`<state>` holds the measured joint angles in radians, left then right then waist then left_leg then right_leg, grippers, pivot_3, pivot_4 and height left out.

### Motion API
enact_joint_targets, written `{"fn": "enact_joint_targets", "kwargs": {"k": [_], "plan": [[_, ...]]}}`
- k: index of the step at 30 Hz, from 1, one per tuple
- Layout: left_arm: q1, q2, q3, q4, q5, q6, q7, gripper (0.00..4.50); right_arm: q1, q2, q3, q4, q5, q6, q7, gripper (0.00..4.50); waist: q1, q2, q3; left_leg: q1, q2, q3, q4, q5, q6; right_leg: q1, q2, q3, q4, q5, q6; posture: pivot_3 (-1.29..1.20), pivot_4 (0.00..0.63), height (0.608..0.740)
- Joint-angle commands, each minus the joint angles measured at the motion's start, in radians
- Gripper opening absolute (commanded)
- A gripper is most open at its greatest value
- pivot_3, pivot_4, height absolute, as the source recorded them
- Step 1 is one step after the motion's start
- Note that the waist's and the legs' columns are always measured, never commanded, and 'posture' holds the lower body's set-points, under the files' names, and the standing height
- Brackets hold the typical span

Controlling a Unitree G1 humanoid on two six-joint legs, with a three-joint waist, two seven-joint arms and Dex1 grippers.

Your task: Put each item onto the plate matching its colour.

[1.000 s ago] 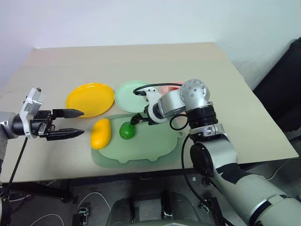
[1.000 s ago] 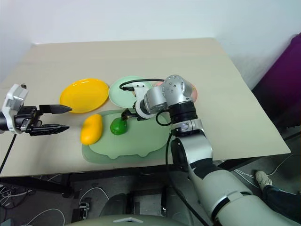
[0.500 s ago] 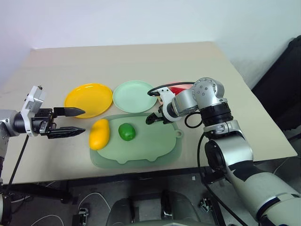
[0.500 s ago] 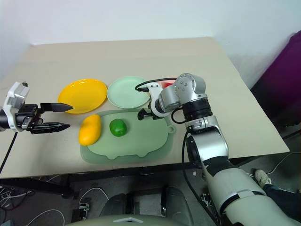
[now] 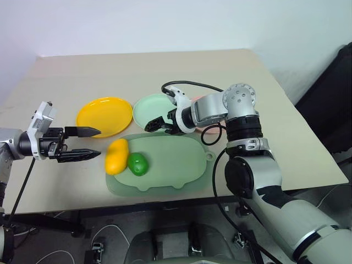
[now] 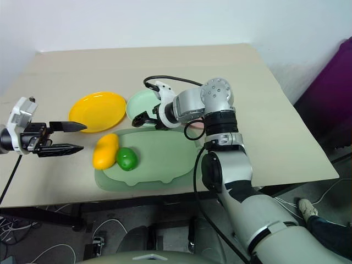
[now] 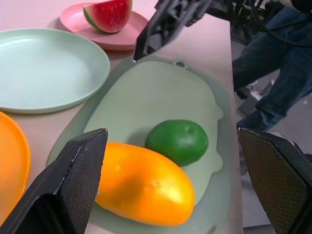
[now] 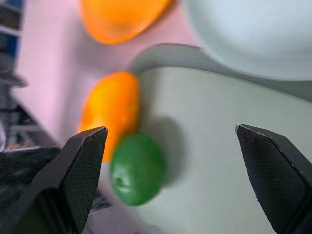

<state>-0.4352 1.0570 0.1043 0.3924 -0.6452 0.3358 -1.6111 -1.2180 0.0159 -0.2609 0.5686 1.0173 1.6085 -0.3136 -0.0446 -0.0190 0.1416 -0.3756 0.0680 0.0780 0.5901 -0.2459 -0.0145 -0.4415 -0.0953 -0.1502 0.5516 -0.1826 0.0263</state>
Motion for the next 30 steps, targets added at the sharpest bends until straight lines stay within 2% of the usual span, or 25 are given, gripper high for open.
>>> {"fn": "enact_joint_targets", "kwargs": {"k": [1, 12, 17, 22, 30], "plan": [[-0.018, 0.020, 0.010, -0.006, -0.020, -0.008, -0.003, 4.50, 0.028, -0.003, 0.109, -0.069, 0.120, 0.006, 0.022, 4.48, 0.000, 0.000, 0.000, 0.000, 0.000, 0.000, 0.000, 0.000, 0.000, 0.000, 0.000, 0.000, 0.000, 0.000, 0.000, 0.00, 0.150, 0.740], [-0.019, 0.023, 0.011, -0.007, -0.019, -0.001, -0.003, 4.50, 0.065, -0.065, 0.287, -0.083, 0.299, 0.006, 0.022, 4.48, -0.001, 0.000, 0.000, 0.000, -0.001, 0.000, 0.001, 0.000, 0.000, 0.001, 0.000, 0.000, 0.001, 0.000, 0.000, 0.00, 0.150, 0.740], [-0.021, 0.023, 0.009, -0.004, -0.019, -0.003, -0.003, 4.50, 0.108, -0.092, 0.425, -0.134, 0.358, 0.006, 0.047, 4.48, 0.000, 0.000, 0.000, 0.000, 0.000, 0.000, 0.001, 0.000, 0.000, 0.000, 0.000, 0.000, 0.001, 0.000, 0.000, 0.00, 0.150, 0.740], [-0.016, 0.022, 0.013, -0.008, -0.020, -0.002, -0.003, 4.50, 0.147, -0.063, 0.436, -0.136, 0.320, 0.006, 0.023, 4.48, 0.001, 0.000, 0.000, 0.000, 0.000, 0.000, 0.001, 0.000, 0.000, 0.000, 0.000, 0.000, 0.001, 0.000, 0.000, 0.00, 0.150, 0.740], [-0.001, 0.031, 0.019, -0.009, -0.025, -0.004, -0.003, 4.50, 0.148, -0.025, 0.373, -0.108, 0.280, 0.006, -0.012, 4.48, 0.001, 0.000, 0.000, 0.000, 0.000, 0.000, 0.002, 0.000, 0.000, 0.000, 0.000, 0.000, 0.002, 0.000, 0.000, 0.00, 0.150, 0.740]]}}
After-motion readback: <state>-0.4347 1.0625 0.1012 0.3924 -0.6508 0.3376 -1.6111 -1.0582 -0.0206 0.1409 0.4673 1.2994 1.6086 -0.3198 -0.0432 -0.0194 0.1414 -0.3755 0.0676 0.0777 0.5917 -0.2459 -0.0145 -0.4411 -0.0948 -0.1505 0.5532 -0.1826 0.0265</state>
